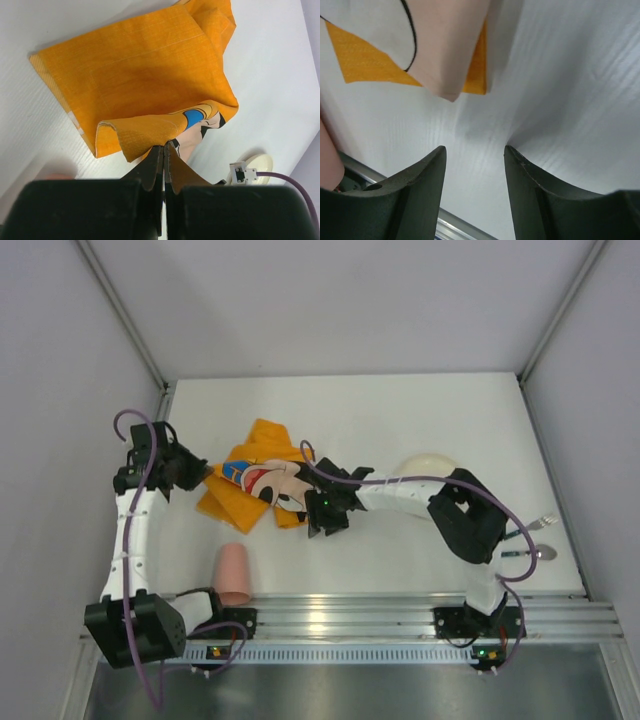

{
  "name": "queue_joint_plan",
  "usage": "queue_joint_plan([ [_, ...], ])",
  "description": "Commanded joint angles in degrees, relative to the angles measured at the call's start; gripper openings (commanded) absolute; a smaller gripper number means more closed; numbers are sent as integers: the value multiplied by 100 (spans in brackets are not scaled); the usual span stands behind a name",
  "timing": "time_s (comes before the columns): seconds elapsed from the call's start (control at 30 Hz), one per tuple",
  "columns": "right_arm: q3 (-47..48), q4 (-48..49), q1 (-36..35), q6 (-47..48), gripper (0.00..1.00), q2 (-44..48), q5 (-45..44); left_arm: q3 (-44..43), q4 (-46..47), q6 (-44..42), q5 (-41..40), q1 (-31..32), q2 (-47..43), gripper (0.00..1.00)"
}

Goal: Set the dinner table for one person

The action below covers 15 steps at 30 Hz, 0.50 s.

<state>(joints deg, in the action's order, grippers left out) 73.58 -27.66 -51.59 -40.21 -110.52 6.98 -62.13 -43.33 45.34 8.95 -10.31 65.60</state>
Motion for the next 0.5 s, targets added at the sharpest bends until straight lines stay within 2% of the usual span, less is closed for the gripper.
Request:
queue_joint_plan([
  [0.0, 279, 129, -53, -251, 50, -338, 154, -1, 132, 54, -7, 2, -197, 0],
  [0.2, 604, -55, -9, -146, 47, -690, -100, -185, -17, 53, -104, -7, -197, 0],
  [0.33, 754, -99, 44, -137, 42, -813, -215, -755, -140, 71, -95, -7, -136, 0],
  [0.47, 833, -99, 53, -119, 41, -822, -268, -1353, -246, 150, -95, -15, -4, 0],
])
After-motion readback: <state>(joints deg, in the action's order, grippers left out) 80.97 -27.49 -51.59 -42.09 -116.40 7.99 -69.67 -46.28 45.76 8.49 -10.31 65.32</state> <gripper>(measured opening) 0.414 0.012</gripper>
